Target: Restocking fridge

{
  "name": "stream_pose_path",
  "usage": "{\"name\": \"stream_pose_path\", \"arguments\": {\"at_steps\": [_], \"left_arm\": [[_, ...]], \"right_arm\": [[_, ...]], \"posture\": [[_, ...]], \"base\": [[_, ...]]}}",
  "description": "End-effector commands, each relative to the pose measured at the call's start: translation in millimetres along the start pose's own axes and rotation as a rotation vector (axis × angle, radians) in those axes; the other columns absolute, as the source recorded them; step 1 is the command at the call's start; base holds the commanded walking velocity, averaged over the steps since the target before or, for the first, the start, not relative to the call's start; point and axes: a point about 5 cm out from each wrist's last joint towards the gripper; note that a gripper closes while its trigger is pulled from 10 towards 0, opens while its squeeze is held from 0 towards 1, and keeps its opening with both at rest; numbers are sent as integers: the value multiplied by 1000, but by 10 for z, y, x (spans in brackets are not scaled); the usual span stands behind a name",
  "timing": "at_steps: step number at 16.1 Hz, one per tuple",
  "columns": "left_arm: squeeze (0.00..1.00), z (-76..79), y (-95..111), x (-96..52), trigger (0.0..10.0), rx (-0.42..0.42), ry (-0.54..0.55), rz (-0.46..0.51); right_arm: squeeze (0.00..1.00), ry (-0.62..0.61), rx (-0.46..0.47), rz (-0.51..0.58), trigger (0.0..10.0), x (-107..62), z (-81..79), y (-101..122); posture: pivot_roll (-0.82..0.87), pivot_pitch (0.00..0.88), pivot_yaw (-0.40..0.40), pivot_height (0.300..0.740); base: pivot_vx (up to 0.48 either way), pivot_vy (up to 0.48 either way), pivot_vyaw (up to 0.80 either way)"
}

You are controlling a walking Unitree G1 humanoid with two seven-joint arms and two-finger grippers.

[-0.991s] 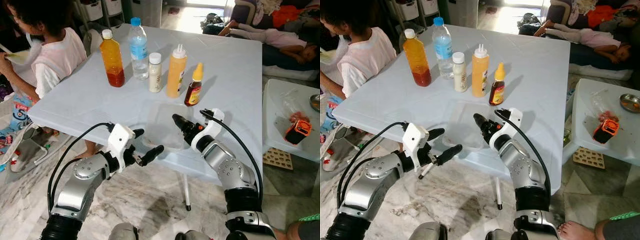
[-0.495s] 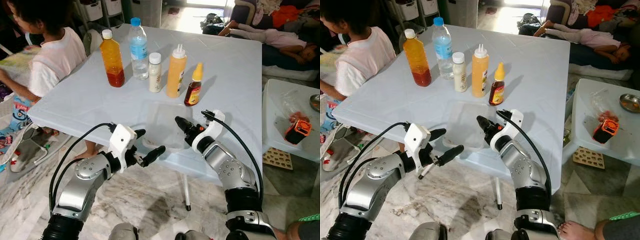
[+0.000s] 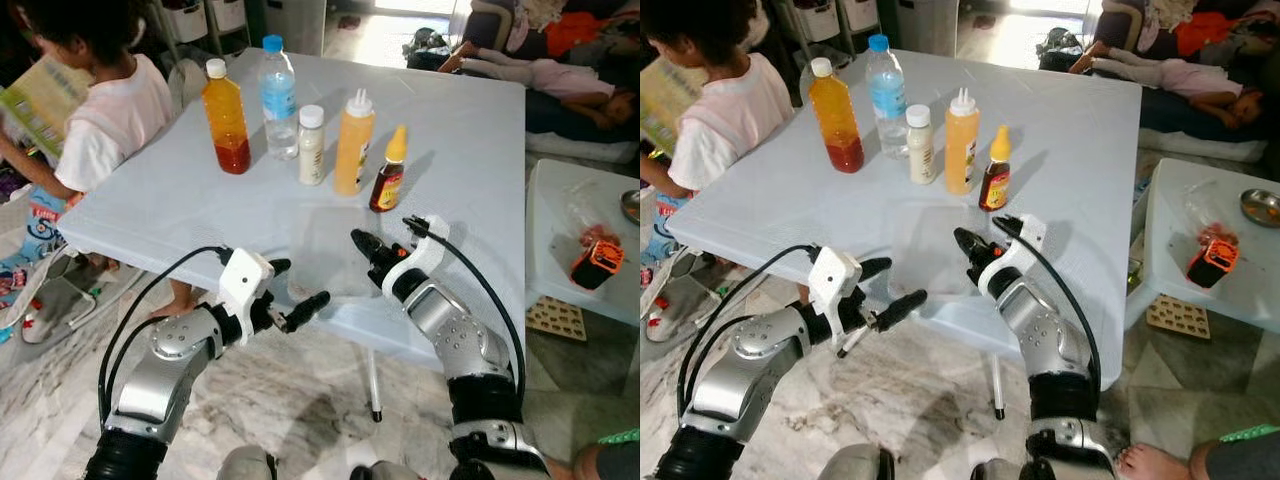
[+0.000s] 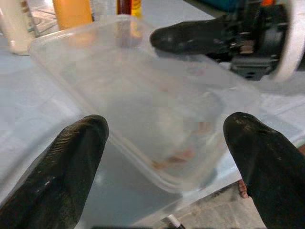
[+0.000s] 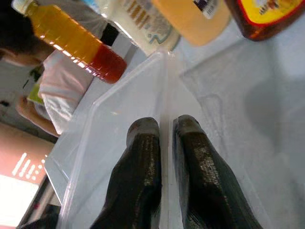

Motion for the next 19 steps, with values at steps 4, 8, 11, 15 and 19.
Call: {"name": "stream_pose_path", "arguments": {"at_steps": [4,8,11,15,19], "left_arm": [[0,-155,110,-92,10000,32,122,29],[0,-377,118,-204,10000,21,339,65],[0,-535,88,-275,10000,-31,529,107],[0,-584,-33,-270,10000,-87,630,119],[0,-628,66,-149,10000,-87,654,171]], "right_arm": [[0,3,-85,34,10000,-111,-67,102],[0,-56,-146,166,10000,-321,-59,309],[0,-84,-271,173,10000,-457,-52,319],[0,-263,-559,202,10000,-543,93,335],[0,-206,-649,265,10000,-469,-49,410]], "posture": [[83,72,12,740],[73,77,-2,740],[66,44,-7,740],[48,0,-9,740],[39,0,-9,740]], "base": [[0,0,0],[0,0,0],[0,0,0],[0,0,0],[0,0,0]]}}
Point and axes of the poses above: a point about 5 cm out from each wrist's last joint towards the gripper, its own x axis pointing out of the wrist towards the gripper, its own y axis along the axis of the wrist's last joint, z = x × y, and after that the axes turned 8 degrees about -x, right-handed
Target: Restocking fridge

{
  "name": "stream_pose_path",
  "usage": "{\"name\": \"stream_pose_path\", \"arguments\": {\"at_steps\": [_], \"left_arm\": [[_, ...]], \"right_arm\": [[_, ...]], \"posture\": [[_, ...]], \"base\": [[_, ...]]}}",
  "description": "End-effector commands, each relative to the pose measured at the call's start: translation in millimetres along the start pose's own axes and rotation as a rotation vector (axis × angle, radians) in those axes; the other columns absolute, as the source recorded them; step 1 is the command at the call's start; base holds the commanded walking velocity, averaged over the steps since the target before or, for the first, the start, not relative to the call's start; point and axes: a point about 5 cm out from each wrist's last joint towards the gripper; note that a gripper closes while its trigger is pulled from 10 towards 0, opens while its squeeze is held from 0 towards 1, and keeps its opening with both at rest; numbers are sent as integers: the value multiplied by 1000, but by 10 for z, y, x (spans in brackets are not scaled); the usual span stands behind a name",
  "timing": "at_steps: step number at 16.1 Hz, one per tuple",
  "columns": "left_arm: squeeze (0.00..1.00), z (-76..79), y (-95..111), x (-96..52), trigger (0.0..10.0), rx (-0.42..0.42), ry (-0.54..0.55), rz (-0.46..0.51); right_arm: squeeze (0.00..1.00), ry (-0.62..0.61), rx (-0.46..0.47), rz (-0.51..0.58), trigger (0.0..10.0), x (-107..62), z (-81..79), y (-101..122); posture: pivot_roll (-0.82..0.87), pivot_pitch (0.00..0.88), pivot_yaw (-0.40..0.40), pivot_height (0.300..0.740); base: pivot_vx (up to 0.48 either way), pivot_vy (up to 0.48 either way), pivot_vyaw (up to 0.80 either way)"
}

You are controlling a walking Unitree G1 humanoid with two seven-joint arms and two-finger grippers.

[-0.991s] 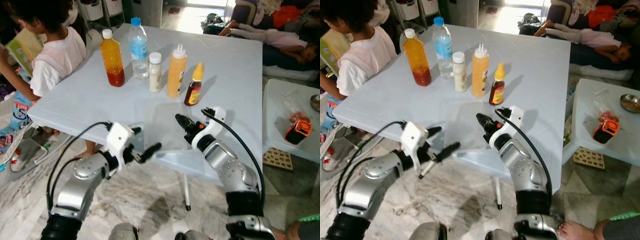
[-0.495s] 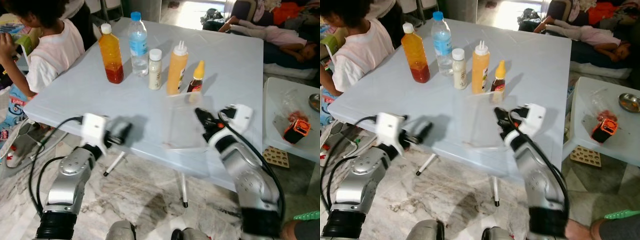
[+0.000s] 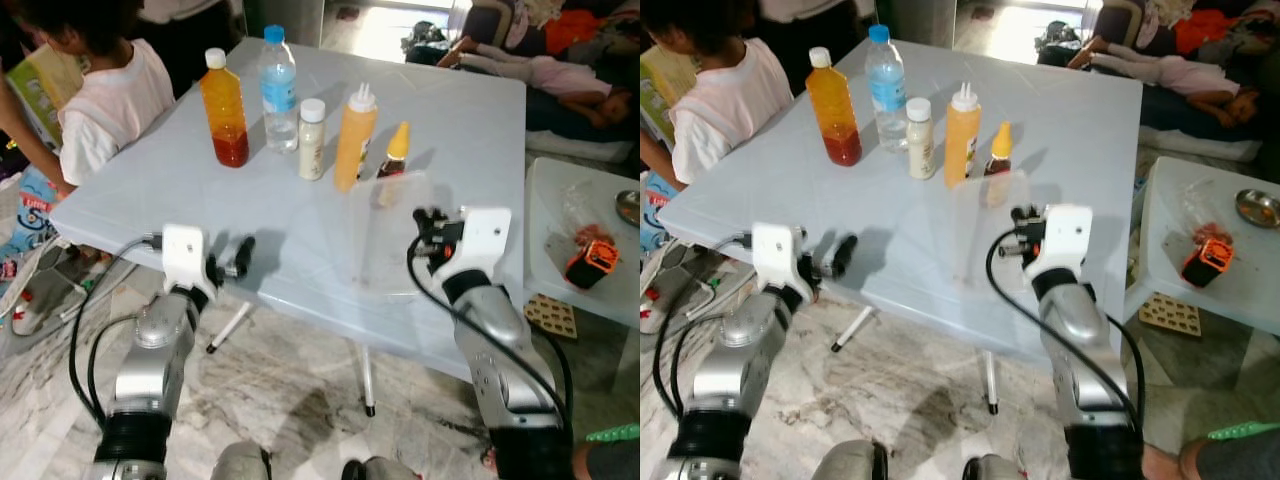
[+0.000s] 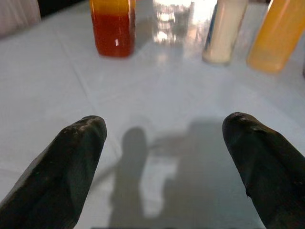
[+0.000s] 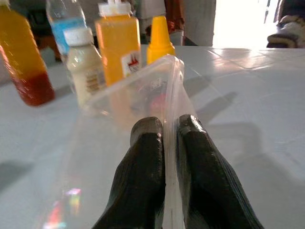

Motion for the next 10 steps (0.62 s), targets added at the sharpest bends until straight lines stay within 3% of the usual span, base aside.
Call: {"name": "stream_pose_path", "arguments": {"at_steps": [1,3,10], "left_arm": [[0,-49,-33,-4,10000,5,32,-9],[0,-55,-55,4,10000,10,44,-8],[0,-28,-80,34,10000,35,64,8]], "right_arm": [[0,13,17,-3,10000,8,-24,22],[0,12,112,-1,10000,25,-22,22],[0,37,117,40,10000,83,-71,92]], "posture": [[38,0,-8,740],[38,0,-8,740],[38,0,-8,740]], "base": [[0,0,0],[0,0,0],[0,0,0]]}}
Point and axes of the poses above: a point about 5 cm out from each wrist's last joint towards the gripper, its own x axis pointing out of the wrist towards the gripper, its own y axis along the axis of the wrist's last joint, z = x × y, and after that the axes turned 8 degrees about -x, right-handed
